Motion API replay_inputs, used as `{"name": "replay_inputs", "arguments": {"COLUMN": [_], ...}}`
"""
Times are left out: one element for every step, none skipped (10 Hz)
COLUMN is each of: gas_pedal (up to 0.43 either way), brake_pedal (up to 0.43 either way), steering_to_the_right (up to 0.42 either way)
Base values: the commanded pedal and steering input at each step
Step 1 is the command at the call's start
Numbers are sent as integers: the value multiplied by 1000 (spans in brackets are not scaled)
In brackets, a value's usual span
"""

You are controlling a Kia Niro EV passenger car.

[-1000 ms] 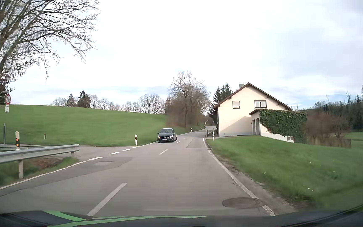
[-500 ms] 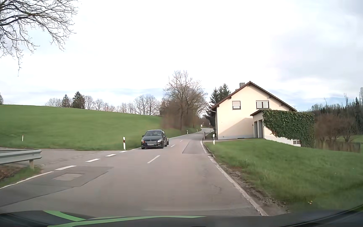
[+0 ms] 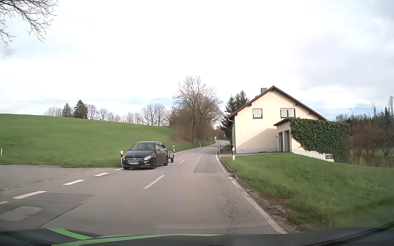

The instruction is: Follow the waypoints while adhering to traffic rules and regulations

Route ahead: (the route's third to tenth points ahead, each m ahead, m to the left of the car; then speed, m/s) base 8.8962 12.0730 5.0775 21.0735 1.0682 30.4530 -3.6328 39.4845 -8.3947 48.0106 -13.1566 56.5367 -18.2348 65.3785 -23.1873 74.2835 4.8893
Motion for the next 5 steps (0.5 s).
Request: {"name": "replay_inputs", "arguments": {"gas_pedal": [0, 0, 0, 0, 0], "brake_pedal": [146, 140, 140, 146, 140], "steering_to_the_right": [10, 7, 7, 7, 6]}}
